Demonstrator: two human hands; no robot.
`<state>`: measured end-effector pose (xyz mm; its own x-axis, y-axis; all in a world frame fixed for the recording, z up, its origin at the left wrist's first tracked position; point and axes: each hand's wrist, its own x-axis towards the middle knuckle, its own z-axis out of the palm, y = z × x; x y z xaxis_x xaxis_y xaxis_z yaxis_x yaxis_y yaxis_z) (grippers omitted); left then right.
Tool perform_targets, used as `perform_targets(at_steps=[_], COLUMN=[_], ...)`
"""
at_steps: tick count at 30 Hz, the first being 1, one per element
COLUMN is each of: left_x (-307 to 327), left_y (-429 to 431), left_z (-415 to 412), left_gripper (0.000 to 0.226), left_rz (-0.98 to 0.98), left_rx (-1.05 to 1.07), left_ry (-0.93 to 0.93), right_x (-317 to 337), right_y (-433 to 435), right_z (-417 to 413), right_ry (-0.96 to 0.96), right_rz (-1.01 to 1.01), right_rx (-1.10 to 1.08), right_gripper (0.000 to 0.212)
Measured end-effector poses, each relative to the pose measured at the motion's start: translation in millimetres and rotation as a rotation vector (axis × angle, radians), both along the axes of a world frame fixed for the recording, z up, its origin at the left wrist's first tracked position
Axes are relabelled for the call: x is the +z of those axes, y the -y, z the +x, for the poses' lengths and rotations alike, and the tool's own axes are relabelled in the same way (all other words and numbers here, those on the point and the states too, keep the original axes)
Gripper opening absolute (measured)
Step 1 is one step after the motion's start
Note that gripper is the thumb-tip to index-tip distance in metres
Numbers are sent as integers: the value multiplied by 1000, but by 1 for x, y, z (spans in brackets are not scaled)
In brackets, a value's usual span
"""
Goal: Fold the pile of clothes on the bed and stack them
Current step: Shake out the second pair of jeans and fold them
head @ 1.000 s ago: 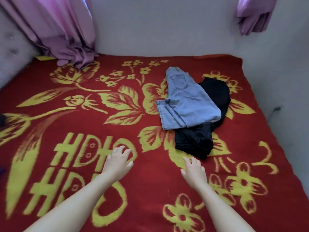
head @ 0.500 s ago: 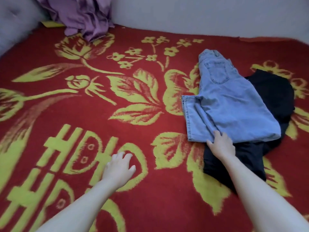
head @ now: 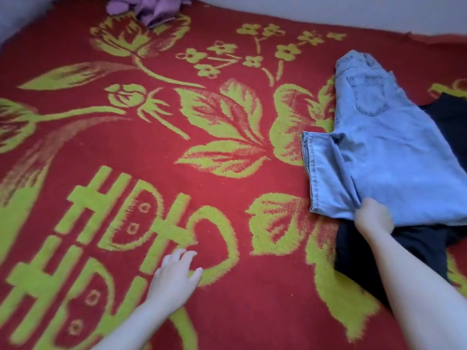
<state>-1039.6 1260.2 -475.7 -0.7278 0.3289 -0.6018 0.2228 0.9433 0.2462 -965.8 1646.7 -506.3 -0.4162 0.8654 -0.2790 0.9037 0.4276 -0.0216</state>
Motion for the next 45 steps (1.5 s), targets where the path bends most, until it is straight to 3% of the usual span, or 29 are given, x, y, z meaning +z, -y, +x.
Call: perform_targets(at_steps=[4, 8, 12, 16, 19, 21, 24, 29, 33, 36, 41, 45], left_x=[10, 31, 69, 118, 149, 161, 173, 213, 257, 285, 299, 284], left_y=[14, 27, 36, 48, 71, 91, 122, 157, 172, 183, 208, 250], left_z=[18, 50, 76, 76, 70, 66, 57, 27, 10, 5, 9, 21], left_gripper=[43, 41, 41, 35, 30, 31, 37, 53, 66, 76, 46, 60], left_rz=[40, 92, 201, 501, 660, 678, 669, 736, 880, 965, 858, 653], left_rx=[31, 49, 64, 239, 381, 354, 203, -148, -285, -361, -560, -650], left_ry=[12, 60, 60, 102, 160, 173, 200, 148, 66, 40, 332, 629], right_x=[20, 56, 119, 193, 226, 246, 287, 405, 502, 537, 551, 561], right_y=[41, 130, 239, 310, 333, 344, 362, 404, 444, 461, 476, 486], right_z=[23, 47, 75, 97, 107, 111, 104, 94, 101, 113, 124, 127], right_ry=[-24, -211, -448, -566, -591, -632, -704, -802, -914, -980, -1085, -1244], right_rz=[-16, 33, 54, 68, 74, 22, 19, -54, 16, 76, 186, 278], right_rx=[150, 342, 742, 993, 958, 827, 637, 547, 567, 456, 331, 251], right_gripper=[19, 4, 10, 23, 20, 12, 32, 24, 55, 42, 34, 41])
